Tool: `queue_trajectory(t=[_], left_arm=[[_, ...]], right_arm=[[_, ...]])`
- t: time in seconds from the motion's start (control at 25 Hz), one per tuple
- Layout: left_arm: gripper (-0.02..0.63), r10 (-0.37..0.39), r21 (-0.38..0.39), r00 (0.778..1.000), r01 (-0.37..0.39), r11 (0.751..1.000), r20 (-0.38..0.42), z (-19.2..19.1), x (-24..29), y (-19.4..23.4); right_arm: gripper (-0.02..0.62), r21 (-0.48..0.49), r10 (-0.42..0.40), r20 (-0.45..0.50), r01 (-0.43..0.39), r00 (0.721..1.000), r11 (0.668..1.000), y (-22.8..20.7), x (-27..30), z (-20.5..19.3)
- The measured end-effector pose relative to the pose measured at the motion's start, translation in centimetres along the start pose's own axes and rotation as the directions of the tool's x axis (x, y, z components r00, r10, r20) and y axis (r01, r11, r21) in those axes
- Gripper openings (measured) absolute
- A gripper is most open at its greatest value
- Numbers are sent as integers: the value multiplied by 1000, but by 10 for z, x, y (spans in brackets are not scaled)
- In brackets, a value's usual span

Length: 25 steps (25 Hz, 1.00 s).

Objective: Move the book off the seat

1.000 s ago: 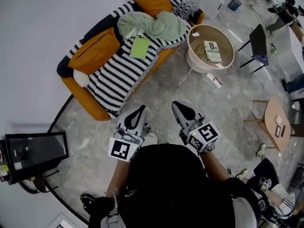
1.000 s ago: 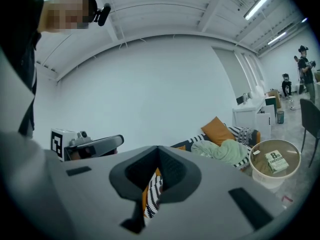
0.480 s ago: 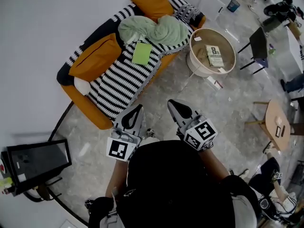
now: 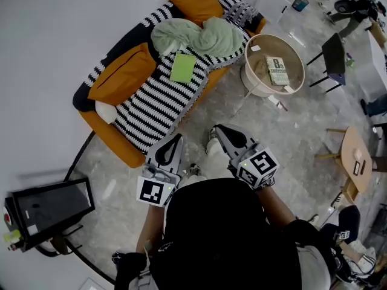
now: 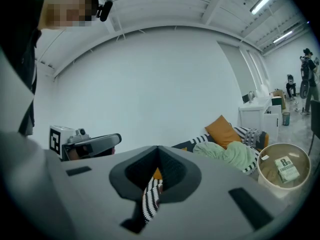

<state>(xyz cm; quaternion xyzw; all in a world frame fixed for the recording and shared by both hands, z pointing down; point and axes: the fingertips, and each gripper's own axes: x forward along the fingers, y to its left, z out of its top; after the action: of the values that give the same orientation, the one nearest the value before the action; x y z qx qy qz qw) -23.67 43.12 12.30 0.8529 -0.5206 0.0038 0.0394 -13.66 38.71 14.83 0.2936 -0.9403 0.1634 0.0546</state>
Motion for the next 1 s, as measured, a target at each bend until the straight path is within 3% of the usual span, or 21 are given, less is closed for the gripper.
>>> queue_trajectory(t=[0.52, 1.0], left_arm=[[8, 56, -5, 998, -56, 998, -24, 4, 64, 47], [8, 190, 13, 981, -190, 982, -45, 16, 155, 97]], right_arm=[[14, -15, 75, -30, -76, 997, 997, -50, 69, 22], [14, 12, 165, -77, -164, 983, 986, -141, 127, 46]])
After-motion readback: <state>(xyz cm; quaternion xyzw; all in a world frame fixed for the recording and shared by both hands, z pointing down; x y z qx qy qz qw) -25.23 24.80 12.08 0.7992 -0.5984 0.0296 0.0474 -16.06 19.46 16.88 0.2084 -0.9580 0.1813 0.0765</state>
